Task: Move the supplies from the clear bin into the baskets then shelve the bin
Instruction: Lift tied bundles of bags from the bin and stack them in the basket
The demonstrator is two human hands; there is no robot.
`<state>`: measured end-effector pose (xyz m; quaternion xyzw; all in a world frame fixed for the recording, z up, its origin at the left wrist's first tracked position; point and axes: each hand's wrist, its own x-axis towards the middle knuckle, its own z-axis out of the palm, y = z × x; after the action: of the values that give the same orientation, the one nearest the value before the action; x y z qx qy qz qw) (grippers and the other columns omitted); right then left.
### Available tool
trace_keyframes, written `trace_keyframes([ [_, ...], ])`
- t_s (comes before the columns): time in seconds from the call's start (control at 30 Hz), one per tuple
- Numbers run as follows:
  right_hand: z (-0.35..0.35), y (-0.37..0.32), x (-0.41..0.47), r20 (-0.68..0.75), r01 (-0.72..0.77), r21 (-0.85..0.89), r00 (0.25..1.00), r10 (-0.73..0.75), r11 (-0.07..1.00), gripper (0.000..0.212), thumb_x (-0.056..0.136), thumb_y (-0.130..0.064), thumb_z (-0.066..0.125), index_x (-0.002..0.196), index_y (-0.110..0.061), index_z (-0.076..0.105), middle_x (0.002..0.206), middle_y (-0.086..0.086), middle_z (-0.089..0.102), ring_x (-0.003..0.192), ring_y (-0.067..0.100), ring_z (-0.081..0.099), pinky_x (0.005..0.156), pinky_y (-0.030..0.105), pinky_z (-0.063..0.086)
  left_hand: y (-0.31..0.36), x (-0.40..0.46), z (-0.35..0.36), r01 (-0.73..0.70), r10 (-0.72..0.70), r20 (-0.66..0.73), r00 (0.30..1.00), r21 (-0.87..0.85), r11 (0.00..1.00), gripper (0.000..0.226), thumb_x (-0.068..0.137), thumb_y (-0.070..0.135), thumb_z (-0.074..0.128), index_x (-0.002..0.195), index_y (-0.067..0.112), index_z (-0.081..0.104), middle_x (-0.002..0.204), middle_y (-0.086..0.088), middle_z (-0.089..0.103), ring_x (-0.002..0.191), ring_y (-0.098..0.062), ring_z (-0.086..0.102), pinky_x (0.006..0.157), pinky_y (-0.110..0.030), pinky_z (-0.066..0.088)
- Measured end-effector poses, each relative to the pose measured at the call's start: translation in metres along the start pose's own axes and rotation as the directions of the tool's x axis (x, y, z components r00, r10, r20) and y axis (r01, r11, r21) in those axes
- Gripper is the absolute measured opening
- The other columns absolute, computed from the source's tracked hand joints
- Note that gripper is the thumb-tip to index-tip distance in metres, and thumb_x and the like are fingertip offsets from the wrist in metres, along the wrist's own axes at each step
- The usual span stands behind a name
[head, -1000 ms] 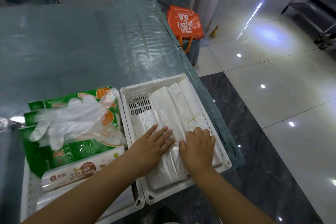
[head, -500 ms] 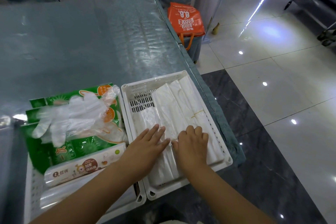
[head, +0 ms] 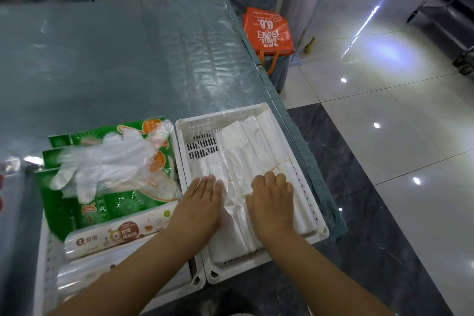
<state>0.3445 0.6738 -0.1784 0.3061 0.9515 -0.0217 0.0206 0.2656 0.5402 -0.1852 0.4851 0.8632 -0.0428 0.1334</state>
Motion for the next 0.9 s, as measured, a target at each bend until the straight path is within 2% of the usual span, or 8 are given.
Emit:
trace_keyframes([
  [0.1,0.004,-0.010,-0.011,0.061,0.047,0.057,0.997,-0.050,0.997,0.023,0.089,-0.040,0.049,0.087,-0.020,0.060,0.091,-0.001,0.056,0.091,0.021,0.041,0.076,0.035,0.030,0.001,0.005,0.002,-0.005,0.004,0.027,1.000,0.026,1.000,0.065,0.094,0.028,0.031,0.144,0.000,-0.002,0.155,-0.021,0.002,0.144,-0.029,0.001,0.112,-0.038,-0.013],
  [0.23,0.003,-0.011,-0.008,0.108,0.000,0.084,0.994,-0.009,0.996,0.022,0.089,-0.038,0.048,0.082,-0.021,0.061,0.091,-0.001,0.057,0.094,0.021,0.042,0.079,0.036,0.029,0.001,0.005,0.001,-0.008,0.008,0.016,1.000,-0.001,1.000,0.066,0.094,0.027,0.032,0.145,0.003,-0.002,0.155,-0.021,0.008,0.144,-0.028,0.006,0.115,-0.038,-0.006],
  [0.43,0.001,-0.007,-0.012,0.095,-0.013,0.077,0.995,0.005,0.997,0.019,0.088,-0.032,0.048,0.081,-0.020,0.061,0.087,-0.002,0.056,0.091,0.021,0.043,0.076,0.035,0.028,0.008,0.003,0.000,-0.038,0.040,0.041,0.998,-0.029,0.999,0.074,0.091,0.031,0.042,0.146,0.026,-0.008,0.153,-0.026,0.012,0.143,-0.032,0.011,0.116,-0.040,0.002],
  [0.57,-0.002,0.002,-0.010,0.128,0.039,0.069,0.991,-0.047,0.997,0.022,0.089,-0.039,0.048,0.087,-0.021,0.062,0.089,-0.003,0.057,0.092,0.019,0.044,0.077,0.034,0.030,0.008,0.004,-0.001,-0.034,0.034,0.032,0.999,-0.008,0.999,0.068,0.090,0.025,0.043,0.146,0.028,0.004,0.150,-0.023,0.023,0.138,-0.031,0.025,0.114,-0.042,0.013],
  [0.67,-0.007,0.012,-0.004,-0.009,-0.013,0.167,1.000,0.014,0.986,0.015,0.086,-0.037,0.056,0.090,-0.023,0.059,0.090,-0.004,0.057,0.086,0.017,0.043,0.073,0.033,0.029,0.001,0.016,-0.012,-0.014,0.006,-0.111,0.994,-0.078,0.997,0.060,0.089,0.033,0.044,0.143,0.024,0.020,0.140,-0.011,0.045,0.126,-0.028,0.042,0.106,-0.040,0.026],
  [0.77,-0.006,0.030,0.002,-0.071,-0.128,0.158,0.988,0.141,0.979,0.020,0.086,-0.037,0.058,0.101,-0.023,0.058,0.100,-0.003,0.059,0.092,0.018,0.047,0.081,0.033,0.036,-0.002,0.035,-0.020,0.053,-0.081,-0.191,0.978,-0.148,0.988,0.074,0.085,0.053,0.045,0.143,0.015,0.021,0.147,-0.012,0.035,0.134,-0.028,0.032,0.110,-0.042,0.022],
  [0.83,-0.002,0.035,0.004,-0.030,-0.153,0.081,0.987,0.156,0.985,0.020,0.088,-0.040,0.052,0.098,-0.023,0.058,0.099,-0.003,0.061,0.094,0.018,0.048,0.083,0.034,0.035,-0.003,0.048,-0.019,0.125,-0.147,-0.137,0.980,-0.157,0.980,0.087,0.080,0.063,0.044,0.145,0.013,0.014,0.153,-0.014,0.022,0.140,-0.028,0.020,0.113,-0.044,0.014],
  [0.9,0.000,0.032,0.005,-0.006,-0.142,0.022,0.990,0.142,0.990,0.022,0.089,-0.042,0.048,0.087,-0.022,0.059,0.088,-0.004,0.062,0.088,0.017,0.048,0.081,0.035,0.034,-0.004,0.060,-0.016,0.188,-0.199,-0.046,0.979,-0.180,0.966,0.096,0.075,0.066,0.048,0.145,0.014,0.007,0.154,-0.016,0.017,0.142,-0.029,0.015,0.115,-0.045,0.011],
])
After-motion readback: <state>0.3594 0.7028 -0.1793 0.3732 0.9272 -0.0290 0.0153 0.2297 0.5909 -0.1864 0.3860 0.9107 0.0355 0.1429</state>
